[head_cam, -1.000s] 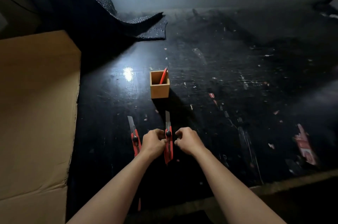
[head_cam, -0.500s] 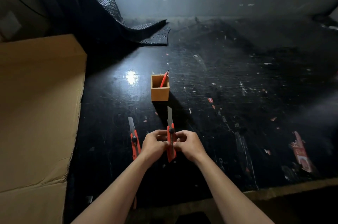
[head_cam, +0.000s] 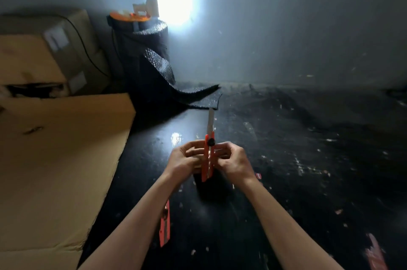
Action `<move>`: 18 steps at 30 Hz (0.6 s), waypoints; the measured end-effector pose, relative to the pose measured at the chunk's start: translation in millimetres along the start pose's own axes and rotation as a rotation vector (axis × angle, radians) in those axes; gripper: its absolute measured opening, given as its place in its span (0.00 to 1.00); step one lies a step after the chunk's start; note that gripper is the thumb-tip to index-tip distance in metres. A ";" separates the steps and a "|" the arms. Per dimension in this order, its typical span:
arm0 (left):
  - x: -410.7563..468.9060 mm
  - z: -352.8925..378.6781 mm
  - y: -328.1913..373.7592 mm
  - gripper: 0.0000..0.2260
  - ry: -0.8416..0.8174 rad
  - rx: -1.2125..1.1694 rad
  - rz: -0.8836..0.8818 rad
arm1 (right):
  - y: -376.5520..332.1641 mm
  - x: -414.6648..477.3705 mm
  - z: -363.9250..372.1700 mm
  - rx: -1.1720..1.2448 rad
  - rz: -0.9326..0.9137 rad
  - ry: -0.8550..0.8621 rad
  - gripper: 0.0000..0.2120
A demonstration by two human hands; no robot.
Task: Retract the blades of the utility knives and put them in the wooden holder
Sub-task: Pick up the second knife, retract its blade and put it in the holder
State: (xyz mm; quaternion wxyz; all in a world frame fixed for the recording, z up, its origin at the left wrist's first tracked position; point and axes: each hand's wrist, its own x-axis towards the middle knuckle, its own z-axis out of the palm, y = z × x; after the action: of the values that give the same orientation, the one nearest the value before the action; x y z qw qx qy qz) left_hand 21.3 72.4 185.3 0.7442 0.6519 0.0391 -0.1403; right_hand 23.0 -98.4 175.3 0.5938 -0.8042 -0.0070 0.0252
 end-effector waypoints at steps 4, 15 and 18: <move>1.9 1.7 33.1 0.24 0.009 -0.004 0.093 | -35.6 11.1 -13.1 -0.050 -0.144 0.044 0.11; 2.2 21.7 108.6 0.19 0.067 0.045 0.328 | -119.8 39.4 -35.2 -0.296 -0.480 0.201 0.11; 0.2 22.5 120.3 0.18 0.066 0.073 0.345 | -126.1 45.9 -38.9 -0.308 -0.498 0.200 0.11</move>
State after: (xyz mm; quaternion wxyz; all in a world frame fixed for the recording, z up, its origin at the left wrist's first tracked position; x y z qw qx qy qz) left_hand 50.0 63.6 304.0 0.7316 0.6795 -0.0541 0.0096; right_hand 73.1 -96.5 305.8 0.4504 -0.8568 -0.1492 -0.2020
